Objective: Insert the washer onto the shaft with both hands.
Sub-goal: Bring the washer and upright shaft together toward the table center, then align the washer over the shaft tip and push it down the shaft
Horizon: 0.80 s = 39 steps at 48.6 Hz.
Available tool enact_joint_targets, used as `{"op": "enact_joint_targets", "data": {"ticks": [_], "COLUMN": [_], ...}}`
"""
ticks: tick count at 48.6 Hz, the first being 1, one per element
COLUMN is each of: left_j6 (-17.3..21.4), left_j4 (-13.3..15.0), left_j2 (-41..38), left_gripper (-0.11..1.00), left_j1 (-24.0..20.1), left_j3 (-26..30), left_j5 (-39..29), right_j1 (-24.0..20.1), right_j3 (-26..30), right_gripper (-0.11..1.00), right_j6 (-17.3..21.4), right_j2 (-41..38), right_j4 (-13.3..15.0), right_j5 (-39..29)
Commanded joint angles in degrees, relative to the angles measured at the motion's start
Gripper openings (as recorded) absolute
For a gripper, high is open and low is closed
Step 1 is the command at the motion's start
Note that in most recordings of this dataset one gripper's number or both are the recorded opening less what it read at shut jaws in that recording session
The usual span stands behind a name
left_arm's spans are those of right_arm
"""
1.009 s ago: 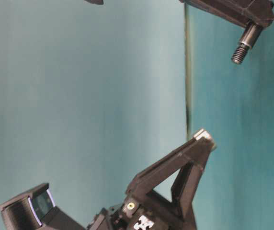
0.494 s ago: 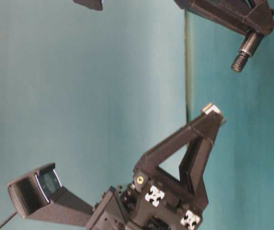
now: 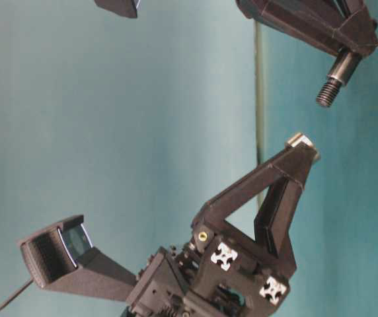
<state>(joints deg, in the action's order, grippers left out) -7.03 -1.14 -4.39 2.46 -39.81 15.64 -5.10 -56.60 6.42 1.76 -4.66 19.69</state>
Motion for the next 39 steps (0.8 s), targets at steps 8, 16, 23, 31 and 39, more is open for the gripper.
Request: {"op": "enact_joint_targets", "data": {"ticks": [8, 16, 23, 31, 39], "left_j6": [0.0, 0.0, 0.0, 0.0, 0.0], "left_j4": [-0.1, -0.1, -0.1, -0.1, -0.1], "left_j2": [-0.9, -1.4, -1.4, -1.4, -1.4], "left_gripper": [0.36, 0.36, 0.36, 0.36, 0.36], "left_j1": [-0.1, -0.1, -0.1, -0.1, 0.0], "left_j3": [2.6, 3.6, 3.6, 3.6, 3.6], "left_j5": [0.7, 0.7, 0.6, 0.6, 0.6], "right_j1": [-0.4, -0.4, -0.4, -0.4, -0.4], "right_j3": [0.9, 0.9, 0.8, 0.9, 1.0], "right_gripper": [0.00, 0.00, 0.00, 0.00, 0.00], "right_j6": [0.5, 0.4, 0.4, 0.4, 0.4], "right_j2": [0.4, 0.4, 0.4, 0.4, 0.3], "right_j4": [0.1, 0.1, 0.1, 0.1, 0.1], "right_j5": [1.2, 1.8, 2.1, 2.2, 2.9]}}
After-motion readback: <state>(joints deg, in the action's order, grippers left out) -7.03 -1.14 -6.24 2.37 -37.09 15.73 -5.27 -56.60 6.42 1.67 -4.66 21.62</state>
